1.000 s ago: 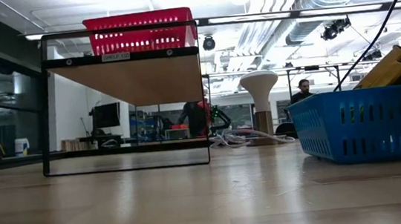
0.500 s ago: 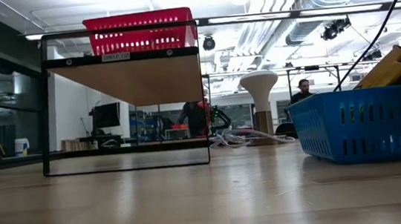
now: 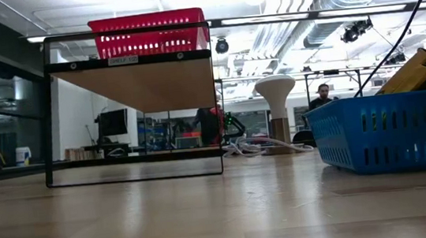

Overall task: Pick & Place Office Desk Supplies
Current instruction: Put the blue bin on the shelf

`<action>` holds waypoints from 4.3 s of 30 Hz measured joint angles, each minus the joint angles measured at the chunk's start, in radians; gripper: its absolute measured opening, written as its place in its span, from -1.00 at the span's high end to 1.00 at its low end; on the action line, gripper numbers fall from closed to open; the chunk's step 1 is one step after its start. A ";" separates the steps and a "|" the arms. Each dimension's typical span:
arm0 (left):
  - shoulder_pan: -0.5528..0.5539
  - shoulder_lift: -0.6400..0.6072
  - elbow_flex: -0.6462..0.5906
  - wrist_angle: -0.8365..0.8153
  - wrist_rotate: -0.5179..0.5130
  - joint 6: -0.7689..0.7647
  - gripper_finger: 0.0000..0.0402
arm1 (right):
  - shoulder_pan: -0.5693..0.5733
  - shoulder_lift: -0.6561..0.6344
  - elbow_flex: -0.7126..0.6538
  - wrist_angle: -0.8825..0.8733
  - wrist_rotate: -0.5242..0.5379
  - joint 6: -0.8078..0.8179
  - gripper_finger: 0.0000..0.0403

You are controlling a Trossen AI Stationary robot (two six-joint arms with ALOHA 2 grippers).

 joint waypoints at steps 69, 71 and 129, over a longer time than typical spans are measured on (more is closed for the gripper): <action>0.000 0.000 0.000 0.000 0.000 0.000 0.58 | -0.838 0.228 0.000 -0.151 -0.366 -0.504 0.28; 0.000 0.000 0.000 0.000 0.000 0.000 0.58 | -0.843 0.228 0.000 -0.162 -0.364 -0.505 0.18; 0.000 0.000 0.000 0.348 0.000 0.000 0.58 | -0.890 0.352 -0.146 -0.178 -0.449 -0.392 0.62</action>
